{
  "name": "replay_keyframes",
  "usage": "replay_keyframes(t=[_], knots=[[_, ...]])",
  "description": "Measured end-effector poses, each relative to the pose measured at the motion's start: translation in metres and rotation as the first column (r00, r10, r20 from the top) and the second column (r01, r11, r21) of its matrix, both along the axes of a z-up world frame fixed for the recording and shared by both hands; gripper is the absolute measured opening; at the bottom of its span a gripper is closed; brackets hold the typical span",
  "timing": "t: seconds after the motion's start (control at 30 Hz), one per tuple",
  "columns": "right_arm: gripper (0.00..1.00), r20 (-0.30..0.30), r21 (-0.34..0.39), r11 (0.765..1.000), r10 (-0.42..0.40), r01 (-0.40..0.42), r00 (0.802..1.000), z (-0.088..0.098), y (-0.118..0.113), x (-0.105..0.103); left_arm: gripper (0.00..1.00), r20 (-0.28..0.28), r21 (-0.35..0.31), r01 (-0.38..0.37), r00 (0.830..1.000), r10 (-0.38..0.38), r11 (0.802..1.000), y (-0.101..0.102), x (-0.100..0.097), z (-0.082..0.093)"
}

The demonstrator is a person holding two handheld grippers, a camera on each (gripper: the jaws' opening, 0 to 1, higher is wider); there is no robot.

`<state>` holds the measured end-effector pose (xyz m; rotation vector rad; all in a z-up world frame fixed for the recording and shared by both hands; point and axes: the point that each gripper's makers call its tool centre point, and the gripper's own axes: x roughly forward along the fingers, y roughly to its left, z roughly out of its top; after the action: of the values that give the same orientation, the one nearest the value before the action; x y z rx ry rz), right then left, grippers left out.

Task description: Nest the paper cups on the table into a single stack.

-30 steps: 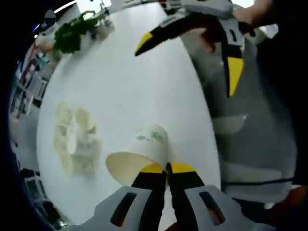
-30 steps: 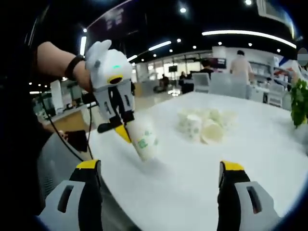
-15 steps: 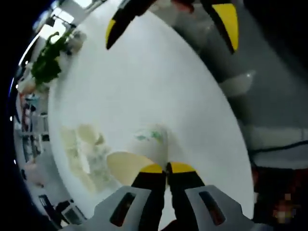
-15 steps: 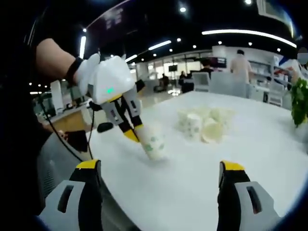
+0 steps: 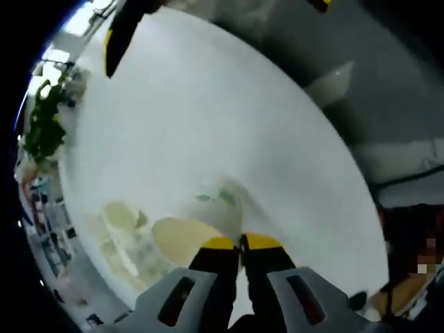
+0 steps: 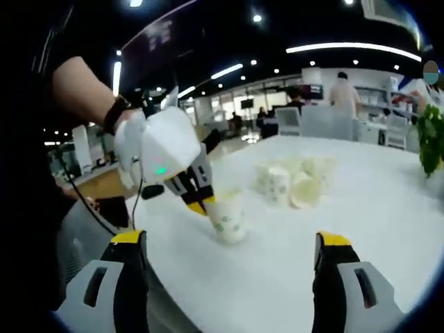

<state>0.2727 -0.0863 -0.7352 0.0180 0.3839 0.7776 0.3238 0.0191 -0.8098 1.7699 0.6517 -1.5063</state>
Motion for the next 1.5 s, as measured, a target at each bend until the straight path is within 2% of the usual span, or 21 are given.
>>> replay_keyframes(t=[0.1,0.27,0.5,0.63,0.8,0.93,1.03,1.13,1.17,1.2,1.43,1.5], knots=[[0.98,-0.019,0.003,1.000,0.004,-0.004,1.000,-0.004,0.000,-0.001,0.01,0.001,0.026,0.030,1.000,-0.030,0.999,0.001,0.001,-0.003],[0.98,-0.008,0.001,1.000,0.003,-0.003,1.000,-0.002,0.000,-0.001,0.03,-0.001,0.059,0.046,0.999,-0.046,0.997,0.001,0.004,-0.008],[0.97,-0.006,0.007,1.000,-0.004,0.005,1.000,0.000,-0.002,-0.001,0.10,-0.009,0.035,-0.017,1.000,0.017,0.999,-0.003,0.008,-0.010],[0.97,-0.014,0.011,1.000,-0.004,0.004,1.000,-0.001,-0.002,-0.001,0.18,0.000,0.021,-0.042,0.999,0.042,0.999,-0.004,0.011,-0.010],[0.97,-0.011,0.007,1.000,-0.002,0.002,1.000,-0.001,-0.002,0.000,0.22,-0.007,0.001,-0.082,0.997,0.082,0.997,-0.003,0.010,-0.009],[0.97,-0.015,0.005,1.000,0.001,-0.001,1.000,-0.002,-0.002,0.000,0.29,-0.045,-0.047,-0.155,0.987,0.153,0.987,-0.004,0.005,-0.008],[0.97,-0.015,0.003,1.000,0.005,-0.005,1.000,-0.002,-0.001,-0.001,0.31,-0.088,-0.099,-0.243,0.968,0.235,0.965,-0.005,0.003,-0.005],[0.97,-0.021,-0.003,1.000,0.011,-0.012,1.000,-0.004,0.001,-0.002,0.36,-0.099,-0.138,-0.312,0.949,0.301,0.940,-0.004,0.007,0.001],[0.97,-0.022,-0.003,1.000,0.013,-0.013,1.000,-0.004,0.001,-0.003,0.37,-0.110,-0.156,-0.315,0.947,0.301,0.936,-0.006,0.007,0.003],[0.97,-0.022,-0.003,1.000,0.014,-0.014,1.000,-0.004,0.001,-0.003,0.39,-0.131,-0.182,-0.337,0.939,0.317,0.924,-0.009,0.006,0.005],[0.96,-0.035,-0.002,1.000,0.005,-0.005,0.999,-0.007,-0.001,-0.001,0.41,-0.139,-0.230,-0.390,0.920,0.366,0.892,-0.002,0.007,0.014],[0.96,-0.032,-0.013,1.000,0.002,-0.002,0.999,-0.008,-0.002,0.000,0.41,-0.160,-0.266,-0.416,0.909,0.386,0.869,-0.002,0.004,0.017]])
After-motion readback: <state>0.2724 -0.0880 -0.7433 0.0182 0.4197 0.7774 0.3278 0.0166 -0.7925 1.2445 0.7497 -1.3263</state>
